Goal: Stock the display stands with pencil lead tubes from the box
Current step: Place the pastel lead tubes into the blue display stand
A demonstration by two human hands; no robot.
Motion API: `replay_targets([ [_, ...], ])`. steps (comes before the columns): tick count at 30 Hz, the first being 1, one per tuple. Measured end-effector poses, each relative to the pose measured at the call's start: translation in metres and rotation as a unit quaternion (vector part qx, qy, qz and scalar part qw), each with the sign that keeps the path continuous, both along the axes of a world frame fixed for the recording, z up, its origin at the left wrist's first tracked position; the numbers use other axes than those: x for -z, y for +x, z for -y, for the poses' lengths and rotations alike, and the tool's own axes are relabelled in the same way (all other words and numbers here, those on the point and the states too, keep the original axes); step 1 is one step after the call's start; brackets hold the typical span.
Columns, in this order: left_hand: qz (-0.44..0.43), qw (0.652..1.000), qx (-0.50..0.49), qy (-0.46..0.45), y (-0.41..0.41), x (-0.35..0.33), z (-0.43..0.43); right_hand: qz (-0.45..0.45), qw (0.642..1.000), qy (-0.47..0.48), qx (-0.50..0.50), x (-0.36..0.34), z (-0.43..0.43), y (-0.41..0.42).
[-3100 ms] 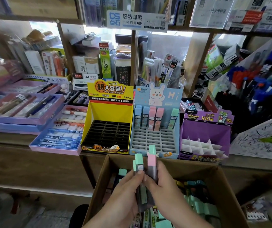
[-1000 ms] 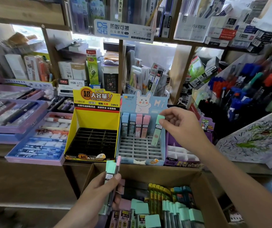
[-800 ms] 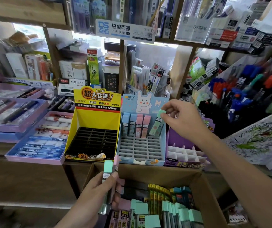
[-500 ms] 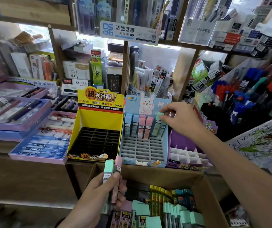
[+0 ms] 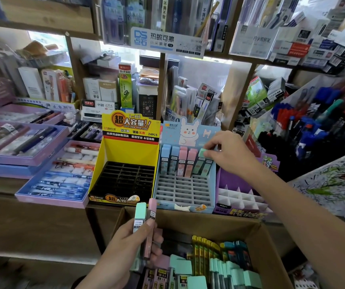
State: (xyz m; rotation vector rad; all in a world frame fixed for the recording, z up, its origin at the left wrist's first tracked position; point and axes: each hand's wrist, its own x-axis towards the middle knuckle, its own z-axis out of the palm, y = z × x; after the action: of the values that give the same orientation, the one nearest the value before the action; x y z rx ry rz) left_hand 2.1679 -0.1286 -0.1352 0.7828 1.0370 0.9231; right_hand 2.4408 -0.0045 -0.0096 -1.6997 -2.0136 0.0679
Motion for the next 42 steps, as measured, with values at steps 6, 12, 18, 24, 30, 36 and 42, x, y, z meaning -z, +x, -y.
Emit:
replay_targets([
  [6, -0.005, 1.0, 0.002, 0.003, 0.001, -0.003, 0.001, 0.008, 1.0, -0.002, -0.002, 0.0, -0.002, 0.001],
  [12, -0.012, 1.0, 0.002, 0.001, 0.001, -0.006, 0.001, -0.004, 1.0, -0.004, 0.002, 0.002, -0.005, -0.001],
  [18, -0.009, 1.0, 0.001, -0.003, 0.001, -0.005, 0.0, 0.021, 1.0, 0.003, -0.01, 0.008, -0.009, -0.002],
  [24, -0.011, 1.0, 0.004, -0.005, 0.001, -0.005, -0.001, 0.022, 0.999, 0.036, 0.012, 0.014, -0.012, -0.003],
  [30, 0.015, 1.0, 0.001, -0.018, 0.001, -0.007, 0.0, 0.063, 0.997, 0.041, 0.014, 0.018, -0.013, -0.008],
  [36, 0.056, 0.998, 0.014, -0.007, -0.001, -0.008, 0.001, -0.043, 0.994, 0.098, -0.027, 0.018, 0.011, -0.022],
  [42, 0.062, 0.998, 0.018, 0.015, 0.002, -0.008, 0.002, -0.25, 0.966, -0.027, -0.068, 0.034, 0.05, -0.046],
])
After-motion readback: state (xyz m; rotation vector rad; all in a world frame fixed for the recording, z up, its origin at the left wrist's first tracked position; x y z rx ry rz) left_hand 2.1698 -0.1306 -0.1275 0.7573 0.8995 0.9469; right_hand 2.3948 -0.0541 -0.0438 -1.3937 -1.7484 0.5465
